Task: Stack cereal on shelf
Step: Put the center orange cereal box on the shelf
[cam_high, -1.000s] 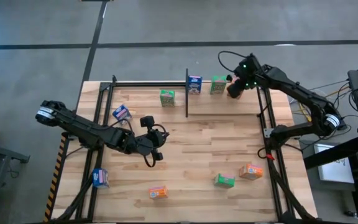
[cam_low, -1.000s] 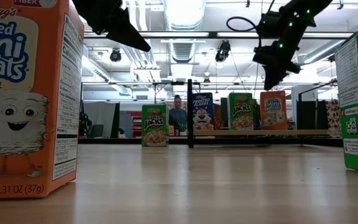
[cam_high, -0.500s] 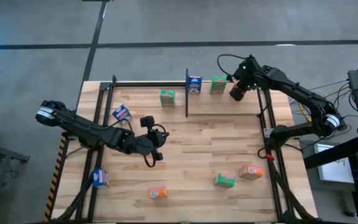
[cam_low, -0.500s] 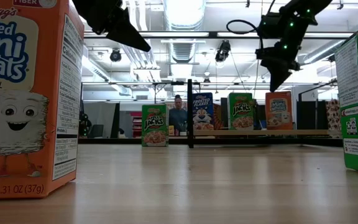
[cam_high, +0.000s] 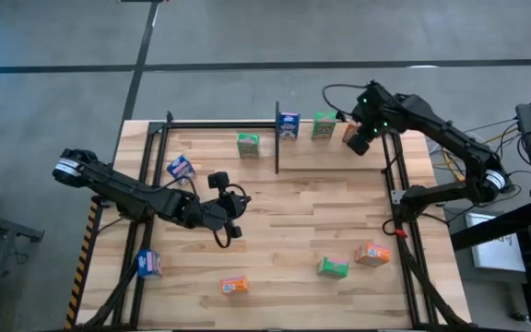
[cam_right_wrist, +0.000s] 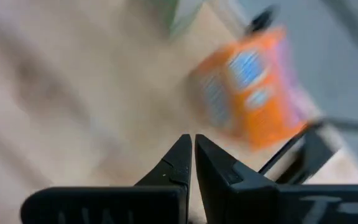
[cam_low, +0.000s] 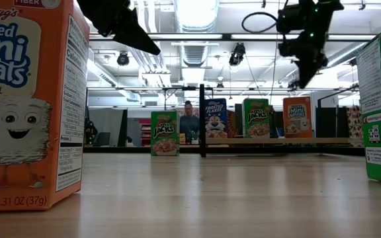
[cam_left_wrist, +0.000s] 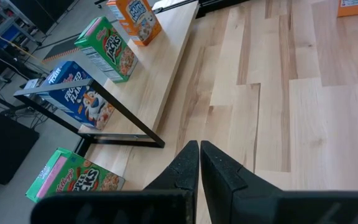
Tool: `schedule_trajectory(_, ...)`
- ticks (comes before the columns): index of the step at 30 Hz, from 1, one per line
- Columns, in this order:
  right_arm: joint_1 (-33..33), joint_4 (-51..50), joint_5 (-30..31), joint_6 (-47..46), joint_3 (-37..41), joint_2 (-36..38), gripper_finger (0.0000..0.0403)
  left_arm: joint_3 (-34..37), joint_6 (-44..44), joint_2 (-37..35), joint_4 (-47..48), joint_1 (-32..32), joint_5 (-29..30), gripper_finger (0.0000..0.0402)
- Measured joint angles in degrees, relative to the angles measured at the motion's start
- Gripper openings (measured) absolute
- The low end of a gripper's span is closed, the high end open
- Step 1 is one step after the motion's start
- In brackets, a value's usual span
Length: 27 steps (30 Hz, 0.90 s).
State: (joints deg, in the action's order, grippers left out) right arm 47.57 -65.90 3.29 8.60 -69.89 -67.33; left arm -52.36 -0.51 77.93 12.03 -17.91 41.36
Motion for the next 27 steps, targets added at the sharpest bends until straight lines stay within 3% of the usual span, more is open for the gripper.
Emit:
schedule_trajectory(5,-0.1,-2.6,2.6,-2.6,2.3,0.0,0.0012,0.0,0.0,0.0,0.0,0.0,0.0,0.0000)
schedule_trajectory(18,0.0,8.8,15.0,-0.4,7.0,-0.3,0.0012,0.0,0.0,0.0,0.0,0.0,0.0,0.0000)
schedule_trajectory(27,0.0,8.8,15.2,0.4,7.0,-0.3,0.0012,0.0,0.0,0.0,0.0,0.0,0.0,0.0000)
